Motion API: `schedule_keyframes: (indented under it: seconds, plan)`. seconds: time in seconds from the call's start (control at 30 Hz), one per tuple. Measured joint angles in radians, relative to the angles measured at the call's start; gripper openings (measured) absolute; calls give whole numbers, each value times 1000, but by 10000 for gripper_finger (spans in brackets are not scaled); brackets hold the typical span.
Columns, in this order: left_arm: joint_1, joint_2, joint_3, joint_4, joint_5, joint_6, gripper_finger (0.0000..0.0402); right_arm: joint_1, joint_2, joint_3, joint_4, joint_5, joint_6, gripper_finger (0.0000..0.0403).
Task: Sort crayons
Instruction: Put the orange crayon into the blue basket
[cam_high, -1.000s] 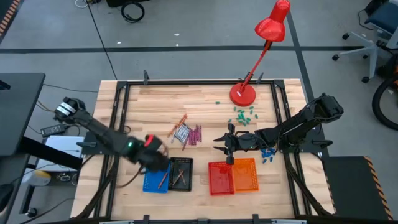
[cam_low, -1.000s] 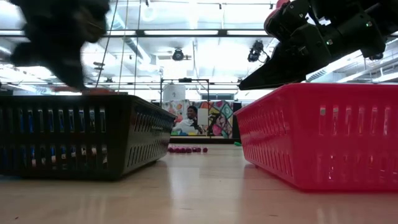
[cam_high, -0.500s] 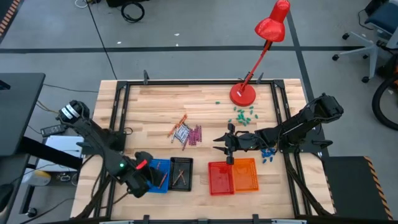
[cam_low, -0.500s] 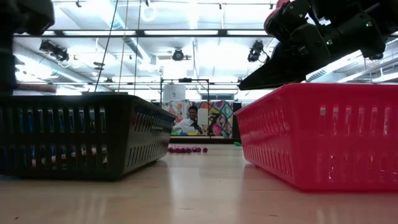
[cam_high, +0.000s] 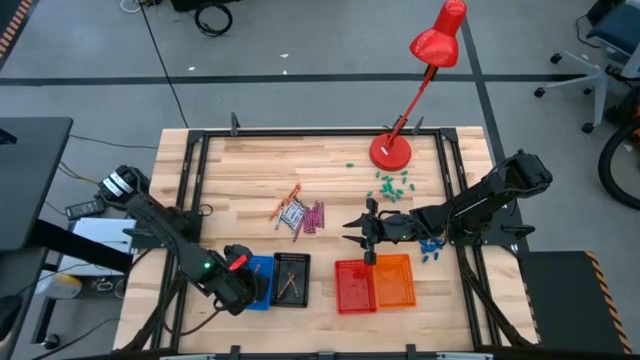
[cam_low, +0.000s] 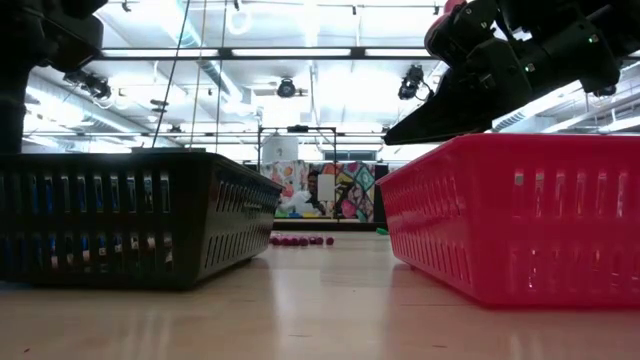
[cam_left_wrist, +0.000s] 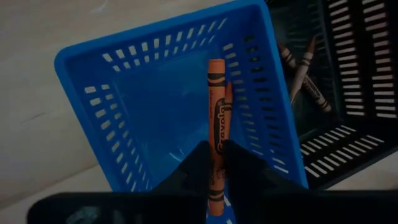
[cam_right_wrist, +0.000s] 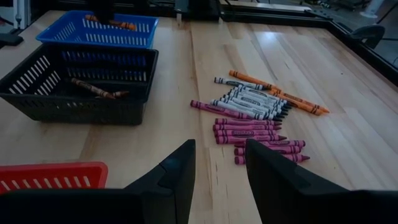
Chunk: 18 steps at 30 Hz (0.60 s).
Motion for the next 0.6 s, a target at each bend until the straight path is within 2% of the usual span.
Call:
schedule_keyframes:
  seconds: [0.3,0.5,0.6]
  plan:
    - [6,-10,4,-2,-7,74,103,0,0,0,0,0,0,144]
    - [69,-42,82,-3,-136,264,103,-1,0,0,3,0,0,144]
    - [122,-43,124,-51,-162,350,102,-1,0,0,8,1,0,144]
